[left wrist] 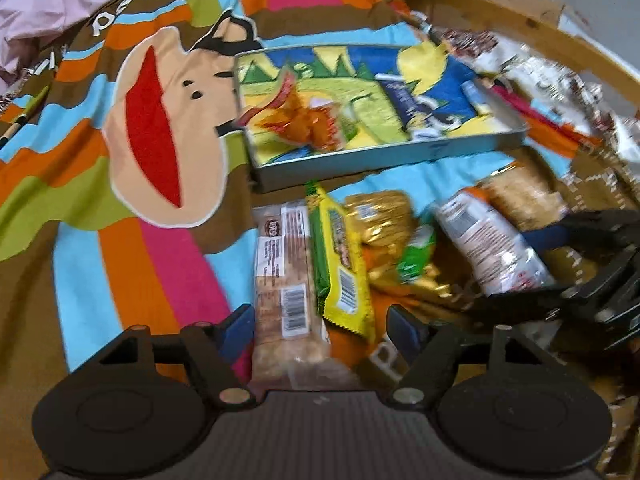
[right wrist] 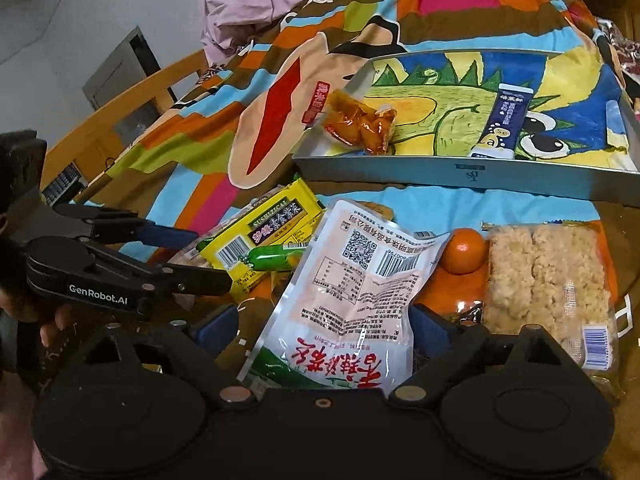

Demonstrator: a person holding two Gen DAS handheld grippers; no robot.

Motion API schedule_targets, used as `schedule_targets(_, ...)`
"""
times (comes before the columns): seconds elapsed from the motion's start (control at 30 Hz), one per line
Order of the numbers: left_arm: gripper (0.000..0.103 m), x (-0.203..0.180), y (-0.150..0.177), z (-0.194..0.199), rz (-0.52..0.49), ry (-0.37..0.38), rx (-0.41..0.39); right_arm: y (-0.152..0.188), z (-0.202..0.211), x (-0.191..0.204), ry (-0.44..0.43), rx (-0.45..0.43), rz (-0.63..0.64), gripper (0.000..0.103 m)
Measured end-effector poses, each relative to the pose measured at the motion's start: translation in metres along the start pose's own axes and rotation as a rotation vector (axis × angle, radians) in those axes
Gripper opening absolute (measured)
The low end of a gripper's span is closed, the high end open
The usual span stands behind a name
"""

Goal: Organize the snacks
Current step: 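Grasp the clear-wrapped granola bar with the left gripper while the right gripper grasps the white bag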

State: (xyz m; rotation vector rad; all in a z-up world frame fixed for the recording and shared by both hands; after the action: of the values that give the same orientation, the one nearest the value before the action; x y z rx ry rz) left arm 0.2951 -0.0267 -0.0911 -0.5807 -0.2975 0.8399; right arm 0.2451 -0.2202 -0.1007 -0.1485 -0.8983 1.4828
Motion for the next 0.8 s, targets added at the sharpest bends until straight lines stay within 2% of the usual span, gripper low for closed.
schedule_targets(0.17,0.076,0.0,0.0,-0.001,-0.037,-0.035,0.012,0.002,-0.003,-0.003,0.038,0.0,0.007,0.091)
schedule_targets(0.43,0.076,0.025,0.001,0.01,0.032,-0.104,0.02,0.006,-0.01,0.012,0.078,-0.033,0.029,0.099)
schedule_targets(0.6,0.076,0.023,0.004,0.007,-0.002,-0.121,0.045,0.011,-0.014,0.016,0.157,-0.035,0.103,0.086)
schedule_targets(0.73,0.075,0.021,0.005,0.009,-0.034,-0.155,0.047,0.009,-0.011,0.013,0.182,-0.04,0.087,0.079)
schedule_targets(0.8,0.074,0.019,0.005,0.007,-0.035,-0.149,0.049,0.01,-0.01,0.014,0.19,-0.047,0.085,0.078)
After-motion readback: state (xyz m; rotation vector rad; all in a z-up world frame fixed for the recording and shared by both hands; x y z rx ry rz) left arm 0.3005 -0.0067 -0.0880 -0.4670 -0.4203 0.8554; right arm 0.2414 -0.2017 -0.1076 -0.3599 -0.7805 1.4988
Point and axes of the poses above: each gripper's, at about its wrist camera, not at the fingertips, and z roughly against the way its jaws point, x to its left, y to its underside, the point moved 5 cm from there along -z, roughly the way its jaws point, and after that the axes turned 7 degrees about -z, right-handed, at the moved point
